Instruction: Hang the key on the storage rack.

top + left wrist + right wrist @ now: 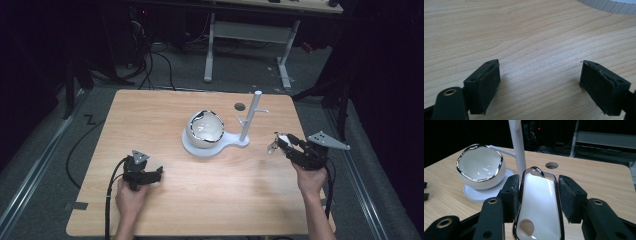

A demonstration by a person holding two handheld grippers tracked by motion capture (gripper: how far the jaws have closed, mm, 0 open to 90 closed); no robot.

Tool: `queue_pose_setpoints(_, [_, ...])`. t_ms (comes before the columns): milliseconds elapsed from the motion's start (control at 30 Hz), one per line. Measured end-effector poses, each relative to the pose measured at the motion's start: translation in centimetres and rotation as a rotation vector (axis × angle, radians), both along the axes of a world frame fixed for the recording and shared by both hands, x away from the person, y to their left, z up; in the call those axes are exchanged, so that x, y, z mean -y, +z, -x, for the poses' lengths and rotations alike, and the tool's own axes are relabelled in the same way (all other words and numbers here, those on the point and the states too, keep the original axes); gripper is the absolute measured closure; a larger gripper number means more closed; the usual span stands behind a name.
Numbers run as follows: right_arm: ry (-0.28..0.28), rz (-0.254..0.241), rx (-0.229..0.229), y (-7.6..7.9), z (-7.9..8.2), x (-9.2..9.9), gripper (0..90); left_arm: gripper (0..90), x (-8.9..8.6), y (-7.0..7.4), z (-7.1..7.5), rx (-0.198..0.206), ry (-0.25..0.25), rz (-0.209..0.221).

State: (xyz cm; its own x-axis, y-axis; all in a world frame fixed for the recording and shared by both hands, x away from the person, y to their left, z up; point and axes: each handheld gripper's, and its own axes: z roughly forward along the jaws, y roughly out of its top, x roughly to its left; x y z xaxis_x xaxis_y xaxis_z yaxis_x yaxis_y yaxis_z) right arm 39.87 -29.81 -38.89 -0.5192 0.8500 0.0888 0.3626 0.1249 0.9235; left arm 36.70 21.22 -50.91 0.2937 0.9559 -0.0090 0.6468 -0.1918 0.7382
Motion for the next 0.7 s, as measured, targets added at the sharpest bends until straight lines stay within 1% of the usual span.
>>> queue_pose_setpoints(133, [0.008, 0.000, 0.002, 0.4, -0.4, 0.0, 53.4, 17.0, 0.0, 0.0, 0.0, -0.001, 0.000, -0.001])
queue_pose_setpoints(367, [0.020, -0.010, 0.025, 1.5, -0.5, 0.0, 53.4, 17.0, 0.0, 0.0, 0.0, 0.000, 0.000, -0.001])
queue_pose_setpoints(533, [0.025, -0.006, 0.040, 2.1, -0.7, 0.0, 53.4, 17.0, 0.0, 0.0, 0.0, 0.000, 0.000, -0.001])
queue_pose_setpoints(700, [0.039, -0.010, 0.052, 2.6, -0.7, -0.3, 53.4, 17.0, 0.0, 0.0, 0.0, 0.000, 0.002, -0.001])
